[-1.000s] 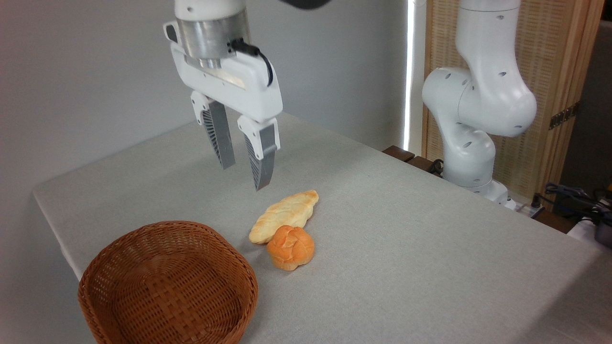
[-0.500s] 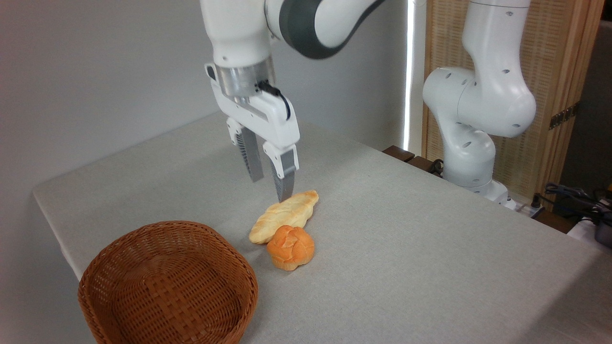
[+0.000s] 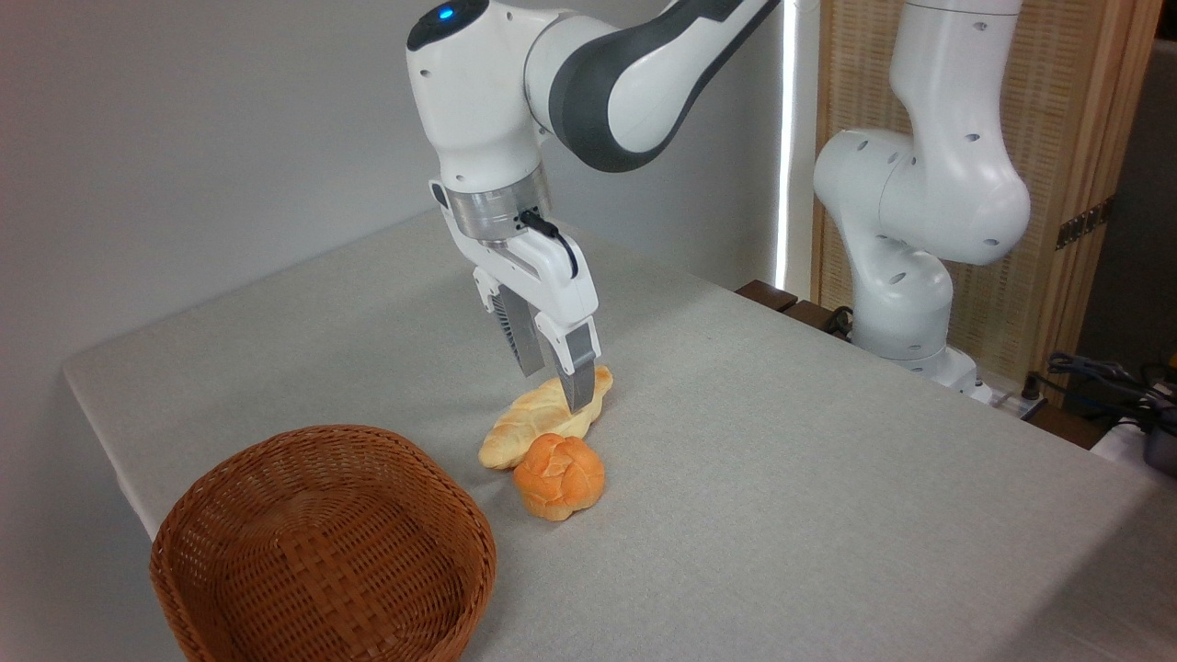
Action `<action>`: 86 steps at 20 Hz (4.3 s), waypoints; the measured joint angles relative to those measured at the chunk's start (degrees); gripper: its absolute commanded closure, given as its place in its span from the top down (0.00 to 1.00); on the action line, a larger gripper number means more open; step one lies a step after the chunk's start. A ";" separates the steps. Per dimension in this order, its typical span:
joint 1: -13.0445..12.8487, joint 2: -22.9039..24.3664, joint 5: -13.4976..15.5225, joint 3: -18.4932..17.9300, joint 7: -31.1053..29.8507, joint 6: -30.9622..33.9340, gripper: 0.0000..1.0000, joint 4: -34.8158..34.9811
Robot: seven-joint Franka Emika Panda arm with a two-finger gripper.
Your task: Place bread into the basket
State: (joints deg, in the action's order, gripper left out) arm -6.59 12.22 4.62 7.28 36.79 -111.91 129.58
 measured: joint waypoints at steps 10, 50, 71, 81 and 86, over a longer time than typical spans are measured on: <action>-0.01 -1.76 0.00 0.00 0.00 -6.29 0.31 4.19; 0.26 -20.55 4.11 -4.79 -3.71 -1.27 0.39 -31.11; 0.21 -25.83 2.15 -4.66 -4.58 -9.63 1.00 -32.88; 0.89 -24.31 1.52 -2.91 -7.92 -5.38 1.00 -34.11; 5.39 -18.54 -0.67 2.26 -7.92 6.47 1.00 -34.21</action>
State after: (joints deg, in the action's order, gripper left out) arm -1.20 -6.32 3.96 9.54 28.86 -105.44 95.37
